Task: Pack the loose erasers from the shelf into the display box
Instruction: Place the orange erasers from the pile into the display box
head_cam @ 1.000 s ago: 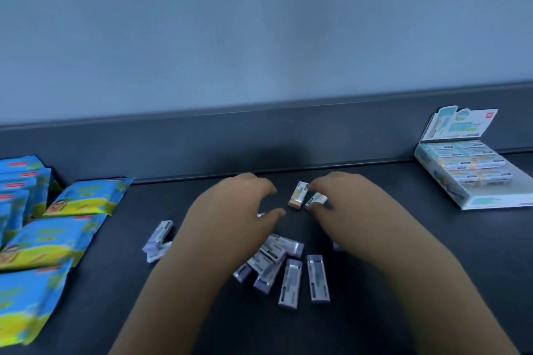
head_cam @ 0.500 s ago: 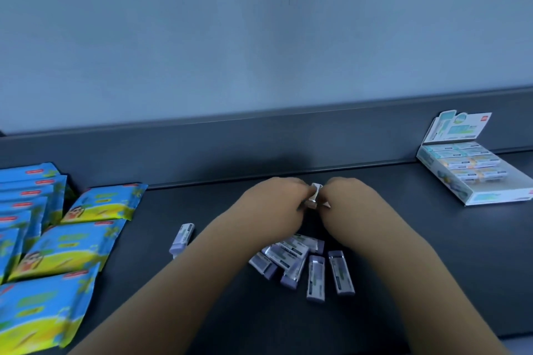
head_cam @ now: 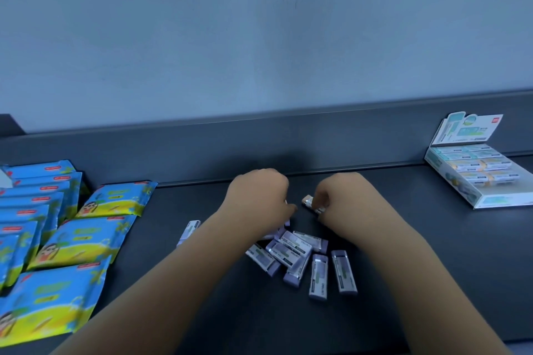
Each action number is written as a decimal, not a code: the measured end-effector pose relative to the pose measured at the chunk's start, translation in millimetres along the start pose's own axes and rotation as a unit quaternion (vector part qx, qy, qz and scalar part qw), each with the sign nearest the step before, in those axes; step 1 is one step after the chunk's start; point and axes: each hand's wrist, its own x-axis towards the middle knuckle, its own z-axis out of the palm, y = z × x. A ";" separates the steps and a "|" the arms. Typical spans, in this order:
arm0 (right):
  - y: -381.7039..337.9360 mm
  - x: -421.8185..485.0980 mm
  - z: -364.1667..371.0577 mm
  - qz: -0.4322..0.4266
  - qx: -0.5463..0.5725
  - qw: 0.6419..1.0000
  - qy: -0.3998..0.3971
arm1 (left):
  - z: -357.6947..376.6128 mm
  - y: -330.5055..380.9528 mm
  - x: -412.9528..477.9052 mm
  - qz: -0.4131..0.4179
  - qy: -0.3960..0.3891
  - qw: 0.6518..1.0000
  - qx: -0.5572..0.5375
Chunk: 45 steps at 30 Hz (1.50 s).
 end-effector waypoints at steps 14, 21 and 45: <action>5.2 -5.9 -3.7 0.062 -0.023 0.998 0.001 | 8.6 -7.2 2.3 -0.071 -0.008 0.992 -0.102; -2.0 -9.3 -9.4 0.059 -0.077 0.995 -0.028 | 12.6 -10.0 8.1 -0.089 -0.013 0.992 -0.092; -19.8 -22.0 -25.2 -0.043 0.011 0.987 0.156 | -47.2 -27.4 -64.6 -0.041 0.180 0.968 -0.173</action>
